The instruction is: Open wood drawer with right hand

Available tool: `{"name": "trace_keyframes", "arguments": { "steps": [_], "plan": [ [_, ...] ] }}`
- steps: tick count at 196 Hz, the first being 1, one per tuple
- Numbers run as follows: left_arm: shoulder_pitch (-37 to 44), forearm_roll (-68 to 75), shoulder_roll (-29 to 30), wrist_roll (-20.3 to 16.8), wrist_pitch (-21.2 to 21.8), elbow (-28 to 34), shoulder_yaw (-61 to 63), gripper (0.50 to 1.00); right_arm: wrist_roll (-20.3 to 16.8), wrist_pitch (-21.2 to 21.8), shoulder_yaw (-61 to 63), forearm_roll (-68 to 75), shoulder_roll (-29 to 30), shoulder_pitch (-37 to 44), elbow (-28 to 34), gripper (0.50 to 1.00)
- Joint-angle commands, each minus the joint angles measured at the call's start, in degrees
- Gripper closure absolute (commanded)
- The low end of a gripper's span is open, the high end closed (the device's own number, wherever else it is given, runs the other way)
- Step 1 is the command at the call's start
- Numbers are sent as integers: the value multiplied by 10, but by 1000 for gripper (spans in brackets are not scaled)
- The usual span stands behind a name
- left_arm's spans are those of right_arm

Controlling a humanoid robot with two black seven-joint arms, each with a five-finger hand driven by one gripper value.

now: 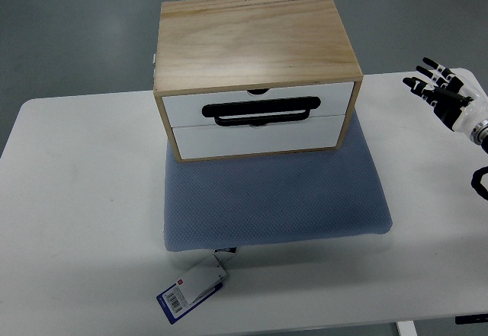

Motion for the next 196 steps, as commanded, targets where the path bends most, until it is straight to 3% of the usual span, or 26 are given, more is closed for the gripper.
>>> {"name": "trace_keyframes", "arguments": {
  "steps": [1, 196],
  "plan": [
    [0, 0, 0, 1, 0, 0, 0, 500, 0, 0, 2, 0, 1, 0, -2, 566],
    [1, 0, 0, 1, 0, 0, 0, 500, 8, 3, 4, 8, 8, 3, -2, 566]
  ]
}}
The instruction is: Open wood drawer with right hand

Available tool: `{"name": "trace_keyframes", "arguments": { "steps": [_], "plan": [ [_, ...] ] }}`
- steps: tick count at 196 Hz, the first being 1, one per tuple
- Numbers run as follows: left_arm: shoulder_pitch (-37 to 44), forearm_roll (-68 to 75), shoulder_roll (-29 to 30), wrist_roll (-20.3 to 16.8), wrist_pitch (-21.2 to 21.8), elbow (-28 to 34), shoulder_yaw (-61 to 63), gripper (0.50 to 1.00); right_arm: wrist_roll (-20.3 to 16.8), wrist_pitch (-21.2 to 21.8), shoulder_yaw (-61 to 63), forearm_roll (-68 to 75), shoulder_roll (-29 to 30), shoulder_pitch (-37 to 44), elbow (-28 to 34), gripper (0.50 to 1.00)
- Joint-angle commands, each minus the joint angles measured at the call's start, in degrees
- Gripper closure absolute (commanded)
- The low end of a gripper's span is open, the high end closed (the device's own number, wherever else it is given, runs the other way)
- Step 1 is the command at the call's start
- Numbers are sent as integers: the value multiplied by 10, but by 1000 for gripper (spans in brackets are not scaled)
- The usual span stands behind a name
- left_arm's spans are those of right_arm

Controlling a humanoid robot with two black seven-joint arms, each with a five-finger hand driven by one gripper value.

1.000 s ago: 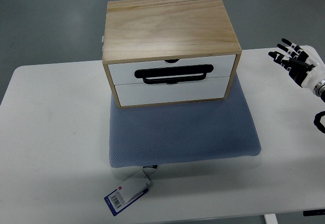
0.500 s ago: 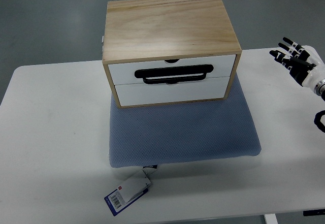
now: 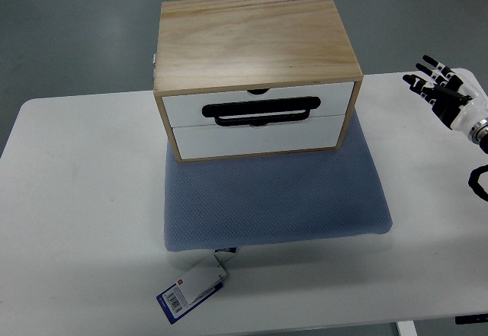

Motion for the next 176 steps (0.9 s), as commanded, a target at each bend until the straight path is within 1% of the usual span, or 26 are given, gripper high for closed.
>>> {"name": "trace_keyframes", "arguments": {
  "steps": [1, 176],
  "plan": [
    [0, 0, 0, 0, 0, 0, 0, 500, 0, 0, 0, 0, 1, 1, 1, 566],
    [0, 0, 0, 0, 0, 0, 0, 500, -1, -3, 15, 0, -7, 6, -8, 566]
  ]
}}
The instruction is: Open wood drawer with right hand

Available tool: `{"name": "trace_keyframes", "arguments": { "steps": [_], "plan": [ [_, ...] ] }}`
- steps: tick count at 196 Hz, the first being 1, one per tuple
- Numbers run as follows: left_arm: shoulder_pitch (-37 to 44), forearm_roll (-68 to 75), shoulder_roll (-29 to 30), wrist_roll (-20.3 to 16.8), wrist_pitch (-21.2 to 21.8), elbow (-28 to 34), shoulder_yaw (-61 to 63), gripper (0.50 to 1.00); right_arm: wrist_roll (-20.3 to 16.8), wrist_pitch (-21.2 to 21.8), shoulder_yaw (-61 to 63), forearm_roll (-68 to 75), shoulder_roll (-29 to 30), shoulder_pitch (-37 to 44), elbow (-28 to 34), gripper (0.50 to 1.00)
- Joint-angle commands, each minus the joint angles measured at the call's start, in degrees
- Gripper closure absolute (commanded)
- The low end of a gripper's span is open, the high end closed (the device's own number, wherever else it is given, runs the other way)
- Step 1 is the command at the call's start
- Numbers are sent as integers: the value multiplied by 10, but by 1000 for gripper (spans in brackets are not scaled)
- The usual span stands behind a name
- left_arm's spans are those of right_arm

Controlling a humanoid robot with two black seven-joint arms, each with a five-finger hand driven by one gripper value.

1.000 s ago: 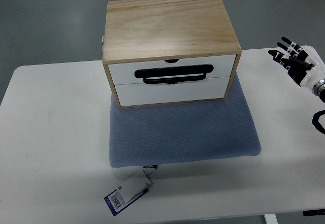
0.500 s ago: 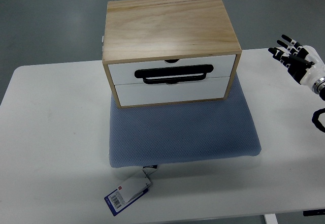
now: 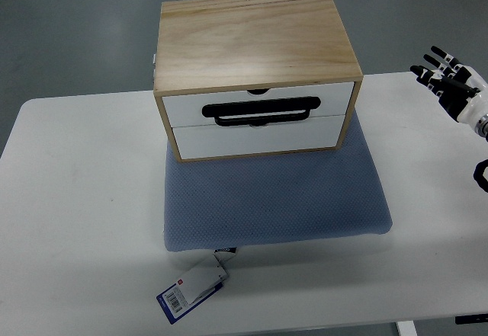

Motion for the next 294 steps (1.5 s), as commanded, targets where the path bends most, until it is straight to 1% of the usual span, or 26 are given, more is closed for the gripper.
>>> {"name": "trace_keyframes", "arguments": {
  "steps": [1, 75, 109, 122, 136, 154, 164, 165, 167, 188, 215, 228, 274, 294],
  "plan": [
    [0, 0, 0, 0, 0, 0, 0, 500, 0, -1, -1, 0, 0, 0, -5, 566],
    [0, 0, 0, 0, 0, 0, 0, 500, 2, -1, 0, -5, -12, 4, -3, 566],
    [0, 0, 0, 1, 0, 0, 0, 500, -2, 5, -14, -1, -48, 7, 1, 566],
    [0, 0, 0, 0, 0, 0, 0, 500, -4, 23, -16, 0, -64, 7, 4, 566],
    [0, 0, 0, 1, 0, 0, 0, 500, -5, 55, -27, 2, -83, 9, 4, 566],
    [0, 0, 0, 1, 0, 0, 0, 500, -5, 94, -65, 10, -112, 37, 4, 566],
    [0, 0, 0, 1, 0, 0, 0, 500, -5, 94, -65, 10, -112, 37, 4, 566],
    [0, 0, 0, 0, 0, 0, 0, 500, -5, 108, -105, 23, -134, 51, 4, 566],
    [0, 0, 0, 1, 0, 0, 0, 500, -5, 112, -115, 28, -139, 54, 4, 566],
    [0, 0, 0, 0, 0, 0, 0, 500, -1, 129, -193, 74, -180, 98, 10, 566],
    [0, 0, 0, 1, 0, 0, 0, 500, -1, 136, -276, 87, -200, 168, 22, 566],
    [0, 0, 0, 0, 0, 0, 0, 500, -2, 141, -316, 87, -221, 209, 31, 566],
    [0, 0, 0, 1, 0, 0, 0, 500, -5, 145, -421, 83, -256, 343, 66, 566],
    [0, 0, 0, 1, 0, 0, 0, 500, -7, 175, -474, 77, -262, 410, 79, 566]
  ]
}}
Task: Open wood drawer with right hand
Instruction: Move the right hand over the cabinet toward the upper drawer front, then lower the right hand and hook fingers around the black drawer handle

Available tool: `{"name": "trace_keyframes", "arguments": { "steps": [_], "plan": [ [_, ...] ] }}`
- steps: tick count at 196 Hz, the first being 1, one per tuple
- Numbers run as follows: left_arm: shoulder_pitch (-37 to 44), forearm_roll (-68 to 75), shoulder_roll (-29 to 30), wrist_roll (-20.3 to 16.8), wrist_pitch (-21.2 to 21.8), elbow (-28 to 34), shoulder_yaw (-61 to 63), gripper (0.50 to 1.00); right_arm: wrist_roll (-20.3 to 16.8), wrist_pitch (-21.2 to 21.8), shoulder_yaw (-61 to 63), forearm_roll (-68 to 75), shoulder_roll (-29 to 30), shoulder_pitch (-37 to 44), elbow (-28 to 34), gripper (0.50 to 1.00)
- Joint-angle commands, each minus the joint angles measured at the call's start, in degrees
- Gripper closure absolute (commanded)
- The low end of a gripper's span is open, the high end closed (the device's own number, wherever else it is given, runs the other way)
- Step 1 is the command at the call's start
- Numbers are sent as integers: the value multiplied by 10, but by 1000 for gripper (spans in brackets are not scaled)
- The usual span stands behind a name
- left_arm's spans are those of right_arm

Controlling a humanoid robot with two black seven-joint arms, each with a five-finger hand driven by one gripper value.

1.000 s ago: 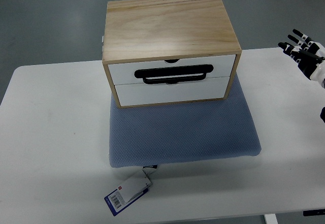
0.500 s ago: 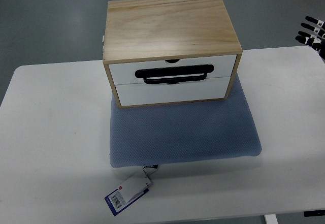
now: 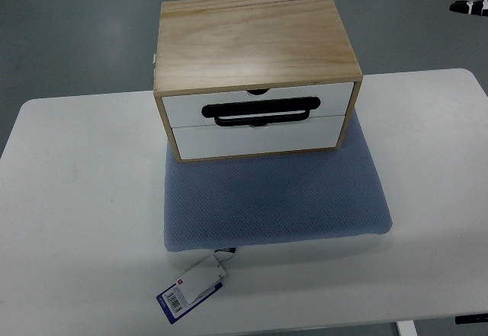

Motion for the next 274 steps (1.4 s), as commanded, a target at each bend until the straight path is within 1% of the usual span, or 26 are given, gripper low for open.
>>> {"name": "trace_keyframes", "arguments": {
  "steps": [1, 20, 30, 31, 56, 74, 84, 85, 103, 104, 117, 128, 129, 137, 168, 178, 179, 185, 207, 218, 228, 229, 240, 262, 272, 274],
  "plan": [
    [0, 0, 0, 0, 0, 0, 0, 500, -1, 27, -52, -7, -6, 68, 14, 566],
    [0, 0, 0, 0, 0, 0, 0, 500, -2, 48, -106, -22, -5, 133, 28, 566],
    [0, 0, 0, 0, 0, 0, 0, 500, -2, 48, -107, -22, -5, 133, 28, 566],
    [0, 0, 0, 0, 0, 0, 0, 500, -2, 52, -136, -29, -2, 167, 37, 566],
    [0, 0, 0, 0, 0, 0, 0, 500, -2, 56, -207, -36, 13, 245, 66, 566],
    [0, 0, 0, 0, 0, 0, 0, 500, -2, 58, -243, -43, 34, 287, 82, 566],
    [0, 0, 0, 0, 0, 0, 0, 500, -2, 58, -243, -43, 34, 287, 82, 566],
    [0, 0, 0, 0, 0, 0, 0, 500, -2, 58, -263, -46, 48, 312, 91, 566],
    [0, 0, 0, 1, 0, 0, 0, 500, -2, 58, -283, -46, 62, 333, 99, 566],
    [0, 0, 0, 0, 0, 0, 0, 500, -2, 59, -307, -46, 76, 360, 111, 566],
    [0, 0, 0, 1, 0, 0, 0, 500, -2, 59, -338, -46, 97, 395, 122, 566],
    [0, 0, 0, 1, 0, 0, 0, 500, -2, 59, -339, -46, 97, 396, 122, 566],
    [0, 0, 0, 0, 0, 0, 0, 500, -2, 61, -359, -46, 120, 421, 132, 566],
    [0, 0, 0, 0, 0, 0, 0, 500, -2, 65, -374, -45, 135, 439, 137, 566],
    [0, 0, 0, 0, 0, 0, 0, 500, -8, 78, -413, -45, 188, 483, 156, 566],
    [0, 0, 0, 0, 0, 0, 0, 500, -8, 78, -413, -45, 188, 483, 156, 566],
    [0, 0, 0, 0, 0, 0, 0, 500, -18, 77, -426, -45, 207, 496, 164, 566],
    [0, 0, 0, 1, 0, 0, 0, 500, -23, 77, -432, -45, 221, 500, 167, 566],
    [0, 0, 0, 1, 0, 0, 0, 500, -40, 77, -440, -45, 248, 507, 176, 568],
    [0, 0, 0, 1, 0, 0, 0, 500, -60, 77, -448, -44, 265, 512, 183, 568],
    [0, 0, 0, 1, 0, 0, 0, 500, -60, 77, -448, -44, 266, 512, 183, 568],
    [0, 0, 0, 0, 0, 0, 0, 500, -76, 77, -450, -44, 279, 512, 188, 570],
    [0, 0, 0, 0, 0, 0, 0, 500, -95, 77, -452, -42, 288, 512, 193, 570],
    [0, 0, 0, 0, 0, 0, 0, 500, -121, 76, -454, -41, 304, 511, 195, 572],
    [0, 0, 0, 0, 0, 0, 0, 500, -121, 76, -454, -41, 304, 511, 195, 572],
    [0, 0, 0, 1, 0, 0, 0, 500, -131, 77, -454, -41, 310, 510, 195, 572]
  ]
}}
